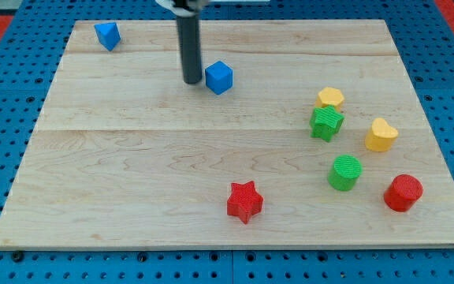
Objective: Slide the blue cube to the right of the triangle
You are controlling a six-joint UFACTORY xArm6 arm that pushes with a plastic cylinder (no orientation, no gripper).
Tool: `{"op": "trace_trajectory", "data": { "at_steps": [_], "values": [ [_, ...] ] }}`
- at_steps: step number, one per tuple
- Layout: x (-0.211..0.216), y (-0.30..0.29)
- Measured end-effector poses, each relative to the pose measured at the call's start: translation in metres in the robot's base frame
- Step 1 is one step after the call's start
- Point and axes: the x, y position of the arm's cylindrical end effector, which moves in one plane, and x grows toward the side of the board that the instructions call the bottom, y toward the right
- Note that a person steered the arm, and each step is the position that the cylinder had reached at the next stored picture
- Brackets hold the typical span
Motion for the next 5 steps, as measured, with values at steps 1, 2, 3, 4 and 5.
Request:
{"op": "trace_trajectory", "data": {
  "at_steps": [1, 2, 3, 4, 5],
  "values": [
    [-0.017, -0.036],
    [0.022, -0.053],
    [0.056, -0.012],
    [0.062, 0.046],
    [0.028, 0.083]
  ]
}}
